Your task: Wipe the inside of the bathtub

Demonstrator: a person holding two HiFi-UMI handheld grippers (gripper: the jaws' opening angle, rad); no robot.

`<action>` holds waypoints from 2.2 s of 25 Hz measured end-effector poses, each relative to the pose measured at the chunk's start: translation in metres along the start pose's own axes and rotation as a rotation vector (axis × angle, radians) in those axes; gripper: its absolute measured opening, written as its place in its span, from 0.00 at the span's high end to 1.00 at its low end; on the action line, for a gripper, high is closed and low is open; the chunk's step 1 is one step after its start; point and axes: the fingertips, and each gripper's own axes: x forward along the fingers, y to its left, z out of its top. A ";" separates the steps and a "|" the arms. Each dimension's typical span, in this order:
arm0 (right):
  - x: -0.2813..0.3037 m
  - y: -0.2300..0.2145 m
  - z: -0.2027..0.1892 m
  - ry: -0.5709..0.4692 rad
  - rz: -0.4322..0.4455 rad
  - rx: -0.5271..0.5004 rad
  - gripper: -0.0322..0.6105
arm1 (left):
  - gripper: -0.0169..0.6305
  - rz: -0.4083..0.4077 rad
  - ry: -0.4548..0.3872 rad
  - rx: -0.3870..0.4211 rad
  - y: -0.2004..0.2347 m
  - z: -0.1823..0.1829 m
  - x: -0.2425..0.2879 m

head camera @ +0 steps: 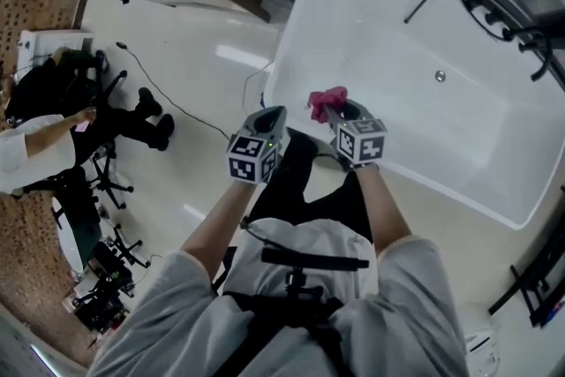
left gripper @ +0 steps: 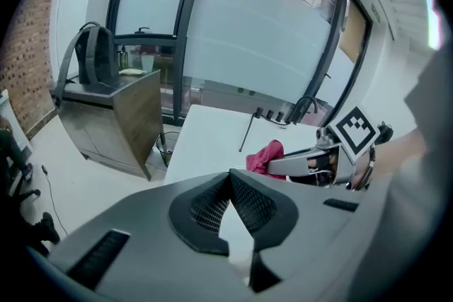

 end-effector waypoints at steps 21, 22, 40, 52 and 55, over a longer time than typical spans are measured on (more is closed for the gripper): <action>0.215 -0.065 0.013 -0.130 0.136 -0.101 0.76 | 0.96 0.072 -0.037 -0.118 0.048 -0.027 0.128; 0.221 -0.068 0.013 -0.134 0.128 -0.105 0.76 | 0.96 0.073 -0.035 -0.115 0.050 -0.028 0.131; 0.263 -0.096 0.050 -0.240 0.142 -0.064 0.77 | 0.96 0.050 -0.052 -0.155 0.069 -0.030 0.160; 0.266 -0.114 0.050 -0.247 0.131 -0.058 0.79 | 0.96 0.050 -0.028 -0.171 0.064 -0.049 0.161; 0.260 -0.095 0.006 -0.190 0.154 -0.069 0.79 | 0.96 0.043 -0.019 -0.183 0.061 -0.054 0.160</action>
